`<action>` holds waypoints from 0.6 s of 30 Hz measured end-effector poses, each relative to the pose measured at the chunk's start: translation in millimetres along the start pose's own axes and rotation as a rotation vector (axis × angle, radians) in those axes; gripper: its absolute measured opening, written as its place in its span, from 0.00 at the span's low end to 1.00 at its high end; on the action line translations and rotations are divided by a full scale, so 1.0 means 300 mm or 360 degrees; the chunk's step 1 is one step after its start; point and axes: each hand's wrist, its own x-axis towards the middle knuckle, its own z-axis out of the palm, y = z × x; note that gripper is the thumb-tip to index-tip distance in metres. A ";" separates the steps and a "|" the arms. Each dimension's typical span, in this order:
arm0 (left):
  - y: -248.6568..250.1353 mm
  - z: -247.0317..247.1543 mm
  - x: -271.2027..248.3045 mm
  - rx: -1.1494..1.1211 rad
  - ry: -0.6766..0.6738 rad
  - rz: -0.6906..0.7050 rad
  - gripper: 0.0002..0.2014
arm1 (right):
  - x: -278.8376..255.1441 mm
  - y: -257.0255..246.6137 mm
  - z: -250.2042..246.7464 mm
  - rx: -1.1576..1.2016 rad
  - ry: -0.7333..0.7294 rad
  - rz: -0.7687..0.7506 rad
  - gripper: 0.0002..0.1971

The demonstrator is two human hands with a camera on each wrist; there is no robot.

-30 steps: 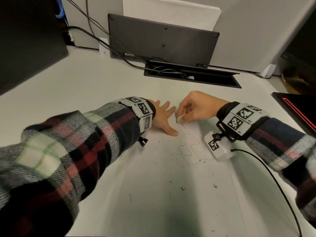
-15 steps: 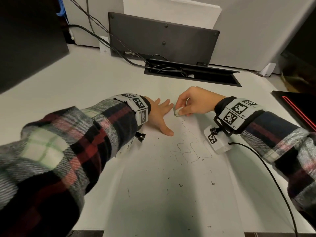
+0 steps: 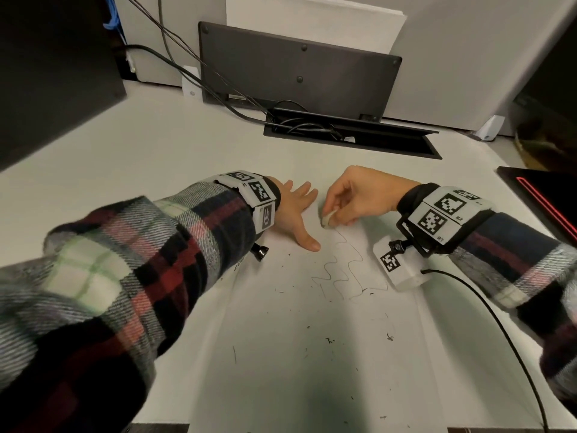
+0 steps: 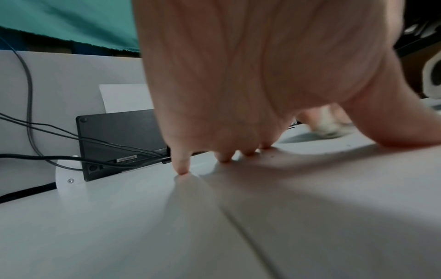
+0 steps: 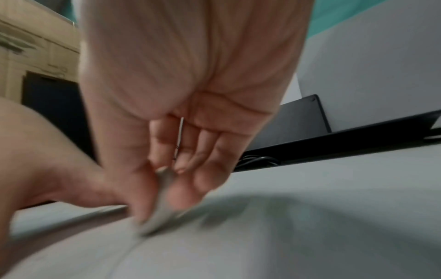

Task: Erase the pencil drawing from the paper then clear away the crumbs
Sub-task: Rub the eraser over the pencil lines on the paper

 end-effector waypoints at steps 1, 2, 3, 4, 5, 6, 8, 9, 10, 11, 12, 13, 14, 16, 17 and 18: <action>0.002 0.000 -0.001 0.0003 -0.0002 -0.0004 0.55 | 0.002 0.008 -0.006 -0.0058 0.0091 0.0001 0.06; 0.004 -0.001 -0.002 0.0006 -0.0003 -0.0006 0.55 | 0.000 0.012 -0.011 -0.0087 0.0129 0.0011 0.05; 0.006 -0.001 -0.002 0.0007 -0.0003 -0.0007 0.55 | -0.004 0.012 -0.012 -0.0075 0.0095 0.0026 0.05; 0.006 -0.001 -0.001 0.0006 0.0001 -0.0011 0.55 | -0.011 0.009 -0.010 -0.0052 0.0007 0.0031 0.05; 0.005 0.000 0.000 0.0001 0.0008 -0.0019 0.55 | -0.019 0.006 -0.008 -0.0046 -0.0084 0.0028 0.06; 0.006 0.001 -0.002 0.0001 0.0013 -0.0027 0.54 | -0.027 0.007 -0.008 -0.0067 -0.0102 0.0026 0.07; 0.011 0.002 -0.003 0.0016 0.0029 -0.0034 0.53 | -0.034 0.038 -0.028 -0.0138 0.0122 0.0048 0.07; 0.015 0.003 -0.003 0.0035 0.0032 -0.0032 0.53 | -0.037 0.056 -0.040 -0.0162 0.0258 0.0072 0.07; 0.017 0.002 -0.006 0.0053 0.0036 -0.0027 0.52 | -0.039 0.071 -0.049 -0.0167 0.0328 0.0096 0.07; 0.017 0.001 -0.007 0.0059 0.0040 -0.0023 0.51 | -0.039 0.080 -0.051 -0.0160 0.0335 0.0114 0.06; 0.017 -0.001 -0.007 0.0053 0.0040 -0.0019 0.50 | -0.040 0.083 -0.047 -0.0141 0.0304 0.0120 0.07; 0.020 -0.002 -0.006 0.0044 0.0041 -0.0017 0.49 | -0.039 0.083 -0.039 -0.0116 0.0269 0.0113 0.07; 0.024 -0.002 -0.006 0.0042 0.0048 -0.0017 0.49 | -0.038 0.078 -0.032 -0.0093 0.0244 0.0099 0.08; 0.038 -0.002 -0.006 0.0066 0.0090 -0.0029 0.47 | -0.031 0.067 -0.025 -0.0095 0.0231 0.0087 0.10; 0.046 -0.001 -0.007 0.0080 0.0120 -0.0042 0.46 | -0.026 0.062 -0.025 -0.0122 0.0244 0.0086 0.10; 0.053 0.000 -0.007 0.0093 0.0150 -0.0057 0.45 | -0.023 0.058 -0.026 -0.0153 0.0260 0.0089 0.10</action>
